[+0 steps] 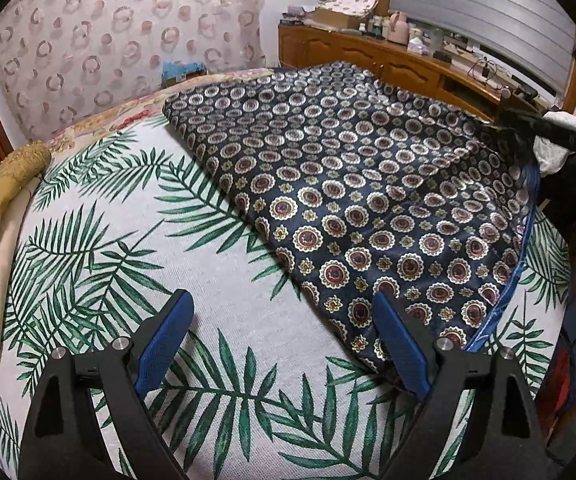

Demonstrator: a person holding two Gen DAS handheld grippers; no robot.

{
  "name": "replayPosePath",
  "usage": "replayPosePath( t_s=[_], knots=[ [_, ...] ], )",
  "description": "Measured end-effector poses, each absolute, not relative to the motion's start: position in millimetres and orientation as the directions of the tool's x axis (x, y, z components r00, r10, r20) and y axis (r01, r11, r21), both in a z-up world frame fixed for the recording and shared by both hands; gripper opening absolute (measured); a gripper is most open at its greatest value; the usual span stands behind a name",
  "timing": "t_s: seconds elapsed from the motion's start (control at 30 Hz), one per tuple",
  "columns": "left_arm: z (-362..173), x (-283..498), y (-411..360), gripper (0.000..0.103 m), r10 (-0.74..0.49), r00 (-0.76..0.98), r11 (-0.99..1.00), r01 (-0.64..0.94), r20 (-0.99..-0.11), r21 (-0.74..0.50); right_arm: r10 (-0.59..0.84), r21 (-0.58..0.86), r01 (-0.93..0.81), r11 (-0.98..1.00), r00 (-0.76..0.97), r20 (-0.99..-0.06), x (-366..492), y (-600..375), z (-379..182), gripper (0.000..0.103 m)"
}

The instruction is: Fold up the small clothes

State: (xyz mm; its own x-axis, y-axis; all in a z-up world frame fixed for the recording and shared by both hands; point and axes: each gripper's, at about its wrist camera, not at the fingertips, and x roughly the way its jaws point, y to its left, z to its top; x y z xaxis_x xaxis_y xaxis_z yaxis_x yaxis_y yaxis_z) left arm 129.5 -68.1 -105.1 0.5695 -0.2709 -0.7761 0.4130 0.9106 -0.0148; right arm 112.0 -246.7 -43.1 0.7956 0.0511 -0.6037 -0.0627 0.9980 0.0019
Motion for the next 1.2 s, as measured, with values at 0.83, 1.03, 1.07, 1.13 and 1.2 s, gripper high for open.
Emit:
replayPosePath(
  t_s=[0.83, 1.03, 1.07, 1.13, 1.2],
  knots=[
    [-111, 131, -71, 0.092, -0.266, 0.547, 0.909, 0.417, -0.794, -0.017, 0.030, 0.000, -0.038, 0.999, 0.807, -0.590, 157, -277, -47, 0.012],
    [-111, 131, -72, 0.092, -0.265, 0.547, 0.909, 0.416, -0.794, -0.016, 0.064, -0.052, -0.127, 0.991, 0.761, -0.646, 161, -272, -61, 0.025],
    [-111, 131, -72, 0.092, -0.265, 0.547, 0.909, 0.417, -0.794, -0.016, 0.047, -0.073, -0.126, 0.989, 0.752, -0.657, 163, -271, -64, 0.025],
    [-111, 131, -72, 0.092, -0.265, 0.547, 0.909, 0.416, -0.794, -0.017, 0.031, -0.086, -0.121, 0.989, 0.737, -0.676, 169, -276, -68, 0.025],
    [-111, 131, -72, 0.092, -0.265, 0.547, 0.909, 0.417, -0.794, -0.017, 0.020, -0.084, -0.109, 0.991, 0.720, -0.694, 179, -282, -72, 0.025]
  ],
)
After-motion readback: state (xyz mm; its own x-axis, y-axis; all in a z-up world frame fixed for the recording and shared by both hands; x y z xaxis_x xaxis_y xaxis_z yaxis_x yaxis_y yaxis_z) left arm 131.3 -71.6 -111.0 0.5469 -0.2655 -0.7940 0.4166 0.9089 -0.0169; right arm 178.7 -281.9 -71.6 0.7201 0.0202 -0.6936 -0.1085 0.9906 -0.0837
